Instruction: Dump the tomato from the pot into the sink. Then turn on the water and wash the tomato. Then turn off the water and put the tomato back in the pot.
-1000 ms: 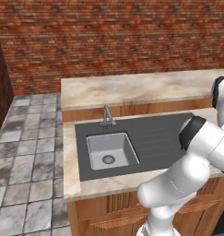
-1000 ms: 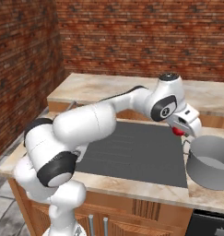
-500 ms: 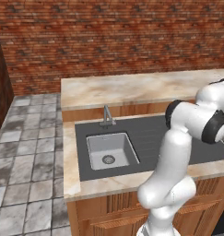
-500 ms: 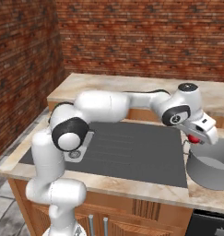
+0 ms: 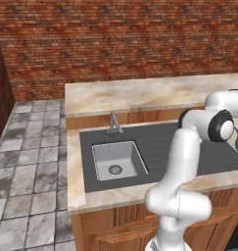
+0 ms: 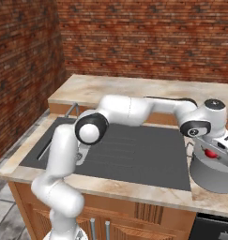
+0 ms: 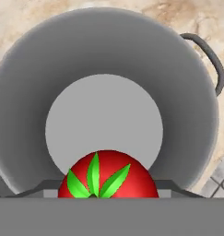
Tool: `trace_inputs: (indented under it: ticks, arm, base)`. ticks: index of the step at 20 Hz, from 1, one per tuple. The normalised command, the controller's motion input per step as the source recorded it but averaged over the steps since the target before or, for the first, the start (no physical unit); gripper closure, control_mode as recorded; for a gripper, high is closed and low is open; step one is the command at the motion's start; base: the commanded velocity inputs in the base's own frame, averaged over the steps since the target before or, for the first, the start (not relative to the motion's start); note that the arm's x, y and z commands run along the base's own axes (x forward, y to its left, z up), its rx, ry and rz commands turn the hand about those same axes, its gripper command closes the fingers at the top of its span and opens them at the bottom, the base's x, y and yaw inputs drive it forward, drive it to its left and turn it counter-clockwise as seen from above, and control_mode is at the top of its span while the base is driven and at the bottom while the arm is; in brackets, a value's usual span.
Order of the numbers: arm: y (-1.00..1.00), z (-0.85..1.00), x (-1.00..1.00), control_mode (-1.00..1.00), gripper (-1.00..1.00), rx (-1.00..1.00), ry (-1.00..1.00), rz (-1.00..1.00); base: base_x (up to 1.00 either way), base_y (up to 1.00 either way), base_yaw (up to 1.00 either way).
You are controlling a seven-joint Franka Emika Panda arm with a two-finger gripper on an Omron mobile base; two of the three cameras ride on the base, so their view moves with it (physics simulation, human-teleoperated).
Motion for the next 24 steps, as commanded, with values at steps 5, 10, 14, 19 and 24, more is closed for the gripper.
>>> trace_inputs:
  ticks: [5,10,14,19,24]
  arm:
    - [-0.32,-0.15,0.27,-1.0,1.0,0.09,0.0,0.0]
    - [-0.07,-0.09,0.33,-1.0,1.0,0.06,0.01,0.0]
    - [-0.01,-0.17,0.29,-1.0,1.0,0.03,0.03,0.0]
    - [0.0,-0.43,0.24,-1.0,1.0,0.0,0.06,0.0]
    - [0.0,-0.42,0.2,-1.0,1.0,0.0,0.05,0.0]
  base:
    - [0.0,0.0,0.0]
    - [0.0,0.0,0.0]
    - [0.0,0.0,0.0]
    - [0.0,0.0,0.0]
    - [0.0,0.0,0.0]
